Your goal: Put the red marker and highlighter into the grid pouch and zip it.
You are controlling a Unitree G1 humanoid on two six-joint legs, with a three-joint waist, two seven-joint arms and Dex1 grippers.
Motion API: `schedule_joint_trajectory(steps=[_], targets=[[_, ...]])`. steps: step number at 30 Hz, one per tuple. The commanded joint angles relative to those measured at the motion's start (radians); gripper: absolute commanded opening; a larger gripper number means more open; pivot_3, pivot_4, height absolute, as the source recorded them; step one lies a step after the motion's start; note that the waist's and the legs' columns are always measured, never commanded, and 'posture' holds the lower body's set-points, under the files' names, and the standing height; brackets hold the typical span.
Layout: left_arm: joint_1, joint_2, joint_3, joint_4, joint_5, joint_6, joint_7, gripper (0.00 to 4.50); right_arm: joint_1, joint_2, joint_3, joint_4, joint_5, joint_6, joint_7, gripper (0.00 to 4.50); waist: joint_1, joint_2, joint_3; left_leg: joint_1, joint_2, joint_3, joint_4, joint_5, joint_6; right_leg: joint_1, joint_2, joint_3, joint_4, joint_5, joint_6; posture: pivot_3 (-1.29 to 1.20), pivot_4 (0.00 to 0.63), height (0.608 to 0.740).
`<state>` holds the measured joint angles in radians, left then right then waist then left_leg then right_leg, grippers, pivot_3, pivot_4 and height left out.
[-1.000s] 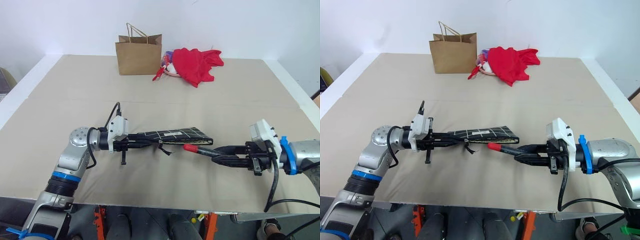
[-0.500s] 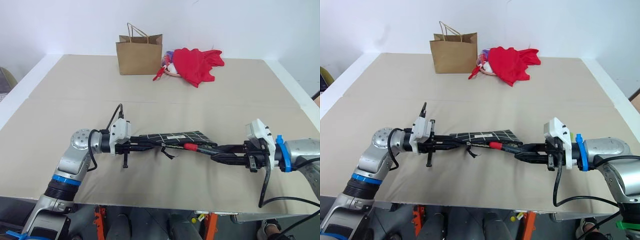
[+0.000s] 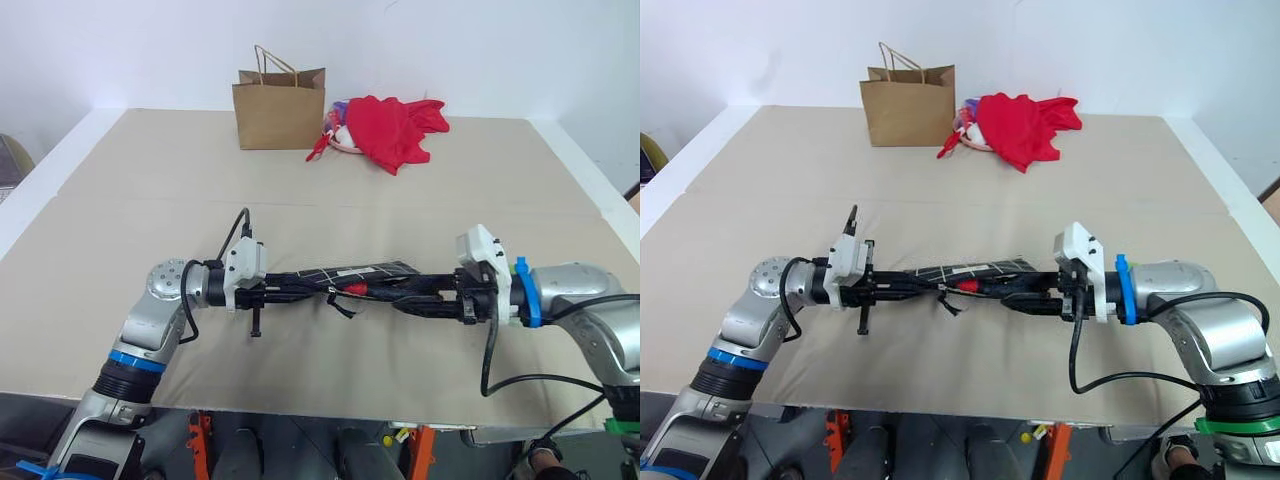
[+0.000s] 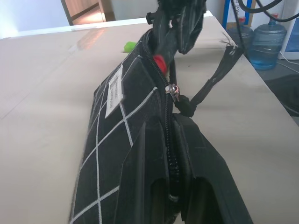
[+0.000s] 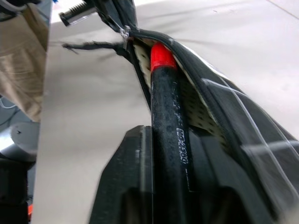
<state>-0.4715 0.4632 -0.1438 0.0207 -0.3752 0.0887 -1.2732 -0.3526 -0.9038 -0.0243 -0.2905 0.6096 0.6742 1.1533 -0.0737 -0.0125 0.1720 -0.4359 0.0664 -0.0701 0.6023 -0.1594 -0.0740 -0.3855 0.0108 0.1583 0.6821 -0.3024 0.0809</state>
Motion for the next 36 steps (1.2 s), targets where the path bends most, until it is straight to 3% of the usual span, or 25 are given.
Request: schedule_joint_trajectory(steps=[1,4,9,14,19,26,32,36], targets=[[0.000,0.000,0.009,-0.032,-0.019,-0.006,0.002,0.00,-0.013,-0.008,0.003,-0.044,0.008,-0.011,0.018,3.11,0.000,0.000,0.000,0.000,0.000,0.000,0.000,0.000,0.000,0.000,0.000,0.000,0.000,0.000,0.000,0.00,0.150,0.740],[0.001,0.003,0.012,-0.030,-0.019,-0.006,0.004,0.00,0.020,-0.033,-0.016,-0.055,0.022,-0.021,0.054,4.48,0.001,0.000,0.000,0.000,0.000,0.000,0.000,0.000,0.000,0.000,0.000,0.000,0.000,0.000,0.000,0.00,0.150,0.740],[0.005,0.023,0.026,-0.024,-0.017,-0.007,0.004,0.00,0.134,-0.114,-0.217,0.029,0.085,-0.016,0.124,4.48,0.005,0.000,0.000,-0.001,0.000,0.000,0.000,0.000,0.000,0.000,-0.001,0.000,0.000,0.000,0.000,0.00,0.150,0.740],[0.003,0.033,0.028,-0.019,-0.019,-0.008,0.006,0.00,0.170,-0.105,-0.397,0.166,0.113,0.032,0.028,4.48,0.003,0.000,0.000,0.001,0.000,0.000,0.001,0.000,0.000,0.002,-0.001,0.000,0.000,0.000,0.000,0.00,0.150,0.740],[-0.006,0.035,0.033,-0.004,-0.017,-0.012,0.005,0.00,0.171,0.001,-0.498,0.227,-0.029,-0.037,-0.305,4.48,-0.001,0.000,0.000,0.004,0.000,0.000,0.000,0.000,0.000,0.004,0.000,0.000,0.000,0.000,0.000,0.00,0.150,0.740],[-0.012,0.035,0.031,0.006,-0.014,-0.020,0.000,0.00,0.257,0.195,-0.543,0.071,-0.141,0.018,-0.697,4.48,-0.001,0.000,0.000,0.003,-0.001,0.000,-0.001,0.000,0.000,0.003,0.000,0.000,0.000,0.000,0.000,0.00,0.150,0.740],[-0.019,0.035,0.028,0.013,-0.010,-0.026,-0.002,0.00,0.373,0.328,-0.531,-0.099,-0.155,0.169,-0.883,4.48,-0.001,0.001,-0.001,0.003,-0.001,0.000,-0.002,0.000,0.000,0.003,0.000,0.000,0.000,0.000,-0.001,0.00,0.150,0.740],[-0.021,0.034,0.026,0.016,-0.008,-0.030,-0.003,0.00,0.408,0.367,-0.526,-0.133,-0.142,0.255,-0.930,4.48,-0.001,0.001,-0.001,0.004,-0.001,0.000,-0.001,0.000,0.000,0.003,-0.001,0.001,0.000,0.000,-0.001,0.00,0.150,0.740]])
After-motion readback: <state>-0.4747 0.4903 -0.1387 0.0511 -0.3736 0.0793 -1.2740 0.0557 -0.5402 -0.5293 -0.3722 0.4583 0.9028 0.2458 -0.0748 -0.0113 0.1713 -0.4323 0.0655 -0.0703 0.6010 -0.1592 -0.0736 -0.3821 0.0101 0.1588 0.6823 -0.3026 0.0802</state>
